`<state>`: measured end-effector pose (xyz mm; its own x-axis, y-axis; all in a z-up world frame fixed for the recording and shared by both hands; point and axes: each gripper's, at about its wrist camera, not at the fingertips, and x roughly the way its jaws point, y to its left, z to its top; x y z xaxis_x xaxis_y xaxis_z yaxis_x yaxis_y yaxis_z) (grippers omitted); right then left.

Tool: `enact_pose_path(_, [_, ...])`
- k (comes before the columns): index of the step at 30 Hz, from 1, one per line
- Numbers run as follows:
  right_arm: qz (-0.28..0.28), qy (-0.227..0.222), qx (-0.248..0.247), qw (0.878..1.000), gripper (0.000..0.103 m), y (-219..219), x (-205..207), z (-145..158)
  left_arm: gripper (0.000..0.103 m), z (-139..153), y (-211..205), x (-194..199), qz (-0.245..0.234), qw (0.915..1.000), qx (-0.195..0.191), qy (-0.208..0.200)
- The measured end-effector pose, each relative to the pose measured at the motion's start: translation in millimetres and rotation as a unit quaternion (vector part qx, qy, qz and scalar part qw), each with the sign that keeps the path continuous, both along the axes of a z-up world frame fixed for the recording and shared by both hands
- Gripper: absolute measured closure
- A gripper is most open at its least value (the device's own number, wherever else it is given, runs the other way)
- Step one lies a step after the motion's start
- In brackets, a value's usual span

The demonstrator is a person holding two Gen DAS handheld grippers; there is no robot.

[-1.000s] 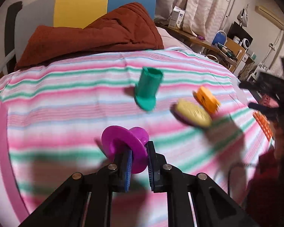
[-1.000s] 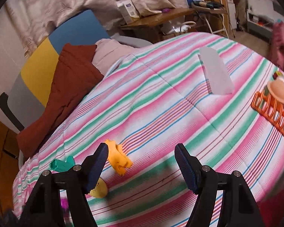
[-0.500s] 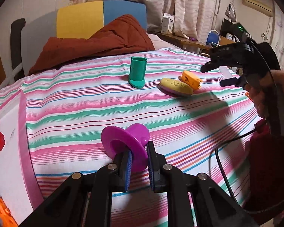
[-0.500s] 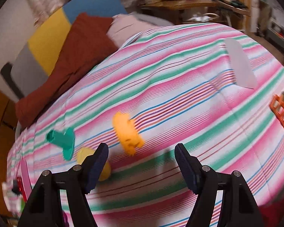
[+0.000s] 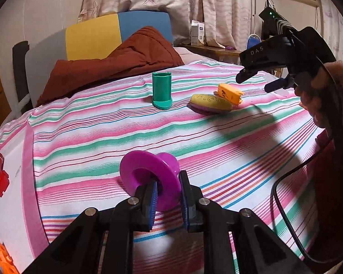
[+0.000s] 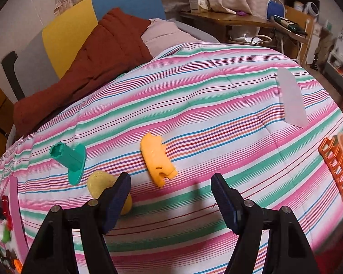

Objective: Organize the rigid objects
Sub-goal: 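Grasp the orange flat puzzle piece with the right gripper while the left holds the magenta spool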

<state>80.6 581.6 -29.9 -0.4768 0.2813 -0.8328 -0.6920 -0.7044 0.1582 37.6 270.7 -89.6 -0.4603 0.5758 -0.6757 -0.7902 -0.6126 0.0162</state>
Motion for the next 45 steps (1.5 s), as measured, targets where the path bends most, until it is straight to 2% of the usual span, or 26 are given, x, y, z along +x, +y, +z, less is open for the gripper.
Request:
enact_pose_path(11, [-0.001, -0.003, 0.011, 1.000, 0.030, -1.9, -0.5, 0.4, 0.087, -1.4, 1.7, 3.4, -0.001, 0.9999, -0.001, 0.010])
enact_pose_path(40, [-0.019, -0.023, 0.014, 0.999, 0.030, -0.3, 1.8, -7.1, 0.086, -0.6, -4.5, -1.3, -0.002, 0.9999, 0.016, -0.003])
enact_pose_path(45, [-0.031, -0.018, -0.012, 0.999, 0.035, 5.8, 4.8, -8.4, 0.086, -0.5, -5.2, -3.1, -0.003, 0.9997, 0.021, -0.011])
